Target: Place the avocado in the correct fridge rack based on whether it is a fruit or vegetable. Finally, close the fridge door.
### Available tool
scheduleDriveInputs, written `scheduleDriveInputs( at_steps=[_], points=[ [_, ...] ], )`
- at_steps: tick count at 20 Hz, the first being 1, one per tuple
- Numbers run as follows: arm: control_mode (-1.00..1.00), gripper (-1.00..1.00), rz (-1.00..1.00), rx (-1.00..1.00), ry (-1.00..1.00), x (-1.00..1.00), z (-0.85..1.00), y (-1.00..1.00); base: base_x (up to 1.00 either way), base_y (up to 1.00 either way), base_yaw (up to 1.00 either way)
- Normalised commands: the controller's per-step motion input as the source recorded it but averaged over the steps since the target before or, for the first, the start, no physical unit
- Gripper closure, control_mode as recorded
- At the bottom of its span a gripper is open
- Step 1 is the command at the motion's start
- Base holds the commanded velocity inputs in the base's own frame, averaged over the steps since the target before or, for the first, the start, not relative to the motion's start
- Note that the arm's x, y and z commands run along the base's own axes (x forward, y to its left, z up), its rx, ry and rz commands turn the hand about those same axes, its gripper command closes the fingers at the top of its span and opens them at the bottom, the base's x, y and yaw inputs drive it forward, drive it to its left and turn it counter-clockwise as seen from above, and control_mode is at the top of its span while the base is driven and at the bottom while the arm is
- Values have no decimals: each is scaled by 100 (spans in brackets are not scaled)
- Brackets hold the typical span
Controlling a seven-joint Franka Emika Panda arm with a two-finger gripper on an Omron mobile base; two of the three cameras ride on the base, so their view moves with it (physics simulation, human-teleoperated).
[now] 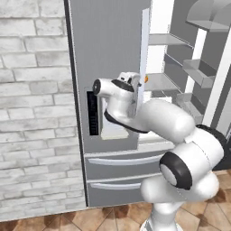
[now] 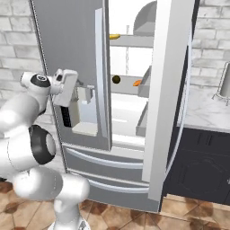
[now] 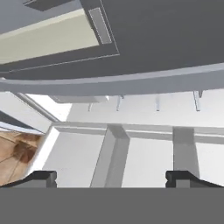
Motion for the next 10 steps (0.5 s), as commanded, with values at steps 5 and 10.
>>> scheduleDriveInputs(
  at_steps=[5, 10],
  points=[
    [-100, -100, 0, 22, -29, -100, 0, -19, 0, 0, 0],
    [-100, -100, -4, 28, -15, -100, 4, -33, 0, 0, 0]
  ],
)
